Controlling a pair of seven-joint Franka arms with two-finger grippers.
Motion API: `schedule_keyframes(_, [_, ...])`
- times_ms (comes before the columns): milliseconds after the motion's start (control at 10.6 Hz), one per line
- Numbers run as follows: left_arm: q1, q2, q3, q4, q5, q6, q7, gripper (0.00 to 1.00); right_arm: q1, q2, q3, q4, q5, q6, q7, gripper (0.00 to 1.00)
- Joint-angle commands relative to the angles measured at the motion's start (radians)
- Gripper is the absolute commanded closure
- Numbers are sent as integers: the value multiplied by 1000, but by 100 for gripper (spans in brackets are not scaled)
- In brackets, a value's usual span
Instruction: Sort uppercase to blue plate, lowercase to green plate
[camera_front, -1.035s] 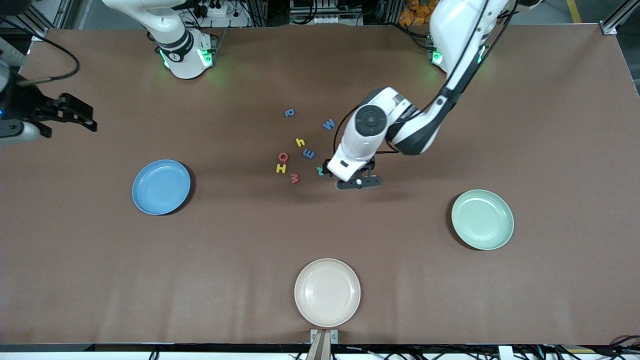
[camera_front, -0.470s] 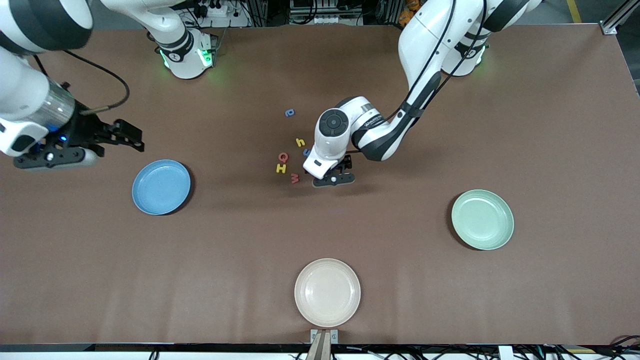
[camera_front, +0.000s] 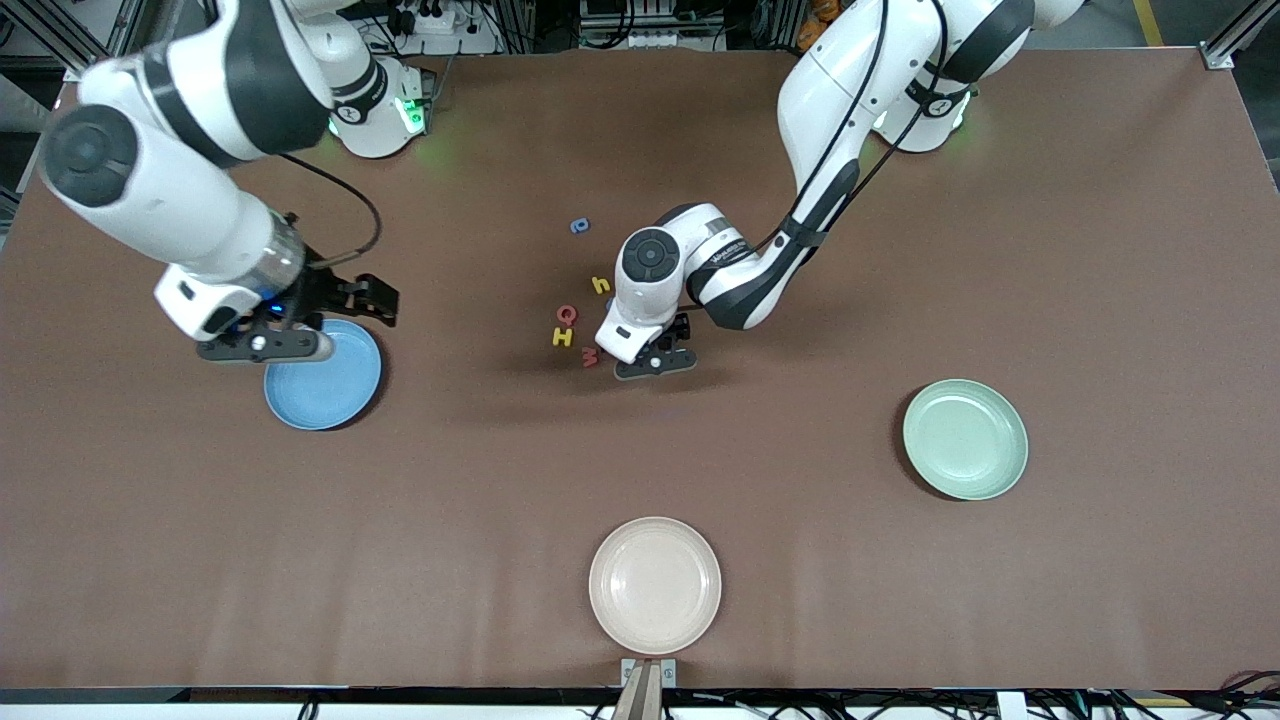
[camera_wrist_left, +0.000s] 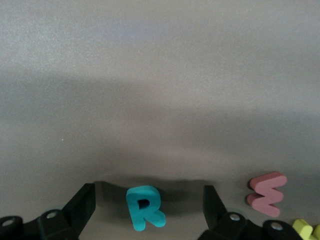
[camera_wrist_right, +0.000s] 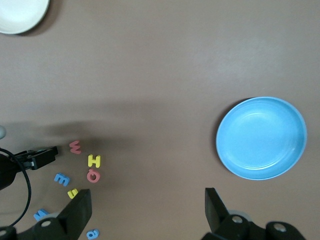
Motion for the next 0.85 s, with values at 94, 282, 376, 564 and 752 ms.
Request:
schedule_keyframes(94, [-11, -5, 11, 27, 28, -30, -30, 4, 51, 43, -6, -134, 8, 211, 55, 0])
schedule_keyframes(282, [-13, -5, 10, 44, 26, -30, -30, 5, 92, 55, -6, -223, 8, 353, 107, 0])
schedule_keyframes(376, [-13, -4, 10, 58, 18, -30, -30, 5, 104, 81, -6, -235, 8, 383, 130, 0])
schedule_keyframes(564, [-22, 2, 8, 85, 17, -30, -32, 6, 109, 98, -5, -284, 8, 480, 141, 0])
schedule_keyframes(752, [-37, 7, 8, 101, 17, -29, -33, 7, 133, 98, -5, -362, 8, 596, 141, 0])
